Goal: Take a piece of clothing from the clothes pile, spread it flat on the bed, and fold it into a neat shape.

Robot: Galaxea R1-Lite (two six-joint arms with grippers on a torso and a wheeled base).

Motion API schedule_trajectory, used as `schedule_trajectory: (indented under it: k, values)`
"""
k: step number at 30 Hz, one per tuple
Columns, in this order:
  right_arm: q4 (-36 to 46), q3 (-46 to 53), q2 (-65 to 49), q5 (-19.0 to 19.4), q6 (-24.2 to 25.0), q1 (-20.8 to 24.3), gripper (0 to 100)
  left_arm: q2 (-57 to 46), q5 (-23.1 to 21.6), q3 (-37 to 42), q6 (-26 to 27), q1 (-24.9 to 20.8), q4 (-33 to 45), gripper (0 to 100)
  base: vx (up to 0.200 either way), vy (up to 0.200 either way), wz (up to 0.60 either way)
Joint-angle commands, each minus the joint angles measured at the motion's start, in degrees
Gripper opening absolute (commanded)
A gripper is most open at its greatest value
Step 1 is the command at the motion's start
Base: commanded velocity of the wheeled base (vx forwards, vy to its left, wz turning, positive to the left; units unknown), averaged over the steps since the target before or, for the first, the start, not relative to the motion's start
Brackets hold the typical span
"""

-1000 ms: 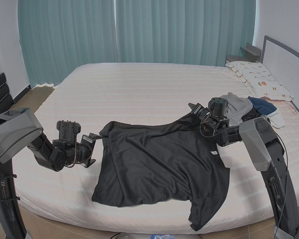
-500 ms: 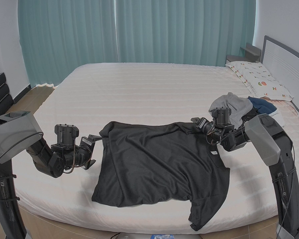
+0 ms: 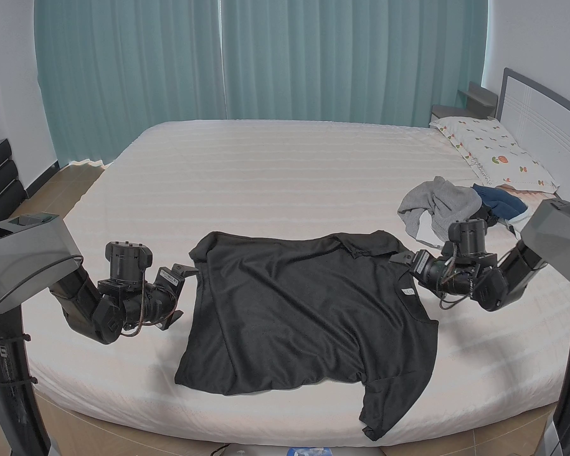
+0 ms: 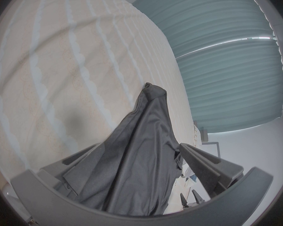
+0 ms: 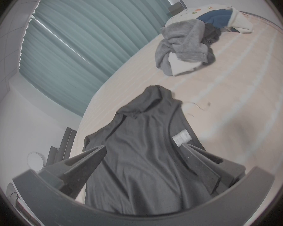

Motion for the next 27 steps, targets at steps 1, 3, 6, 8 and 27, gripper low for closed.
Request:
schedule_trajectory:
  k: [1,3,6,8,27]
  values:
    - [-4.16,17.96,-14.95,3.93,0.29,-1.88,100,-2.62,0.13,1.94,2.02,-2.42,2.83,100,0.000,0.000,0.00]
    - [-5.21,20.16,-15.82,4.37,0.47,-2.06,100,-3.49,0.13,3.08,2.20,-2.69,2.83,100,0.000,0.000,0.00]
    - [-7.85,27.72,-18.02,6.65,0.47,-2.94,100,-6.39,-0.04,6.86,2.99,-3.39,2.74,100,0.000,0.000,0.00]
    - [-8.55,31.06,-18.81,6.83,0.47,-2.59,100,-6.75,0.13,8.80,3.08,-4.53,2.39,100,0.000,0.000,0.00]
    - [-15.23,43.72,-14.59,12.28,3.54,-2.94,100,-3.58,12.00,15.65,11.69,-10.16,2.39,100,-0.063,0.000,0.00]
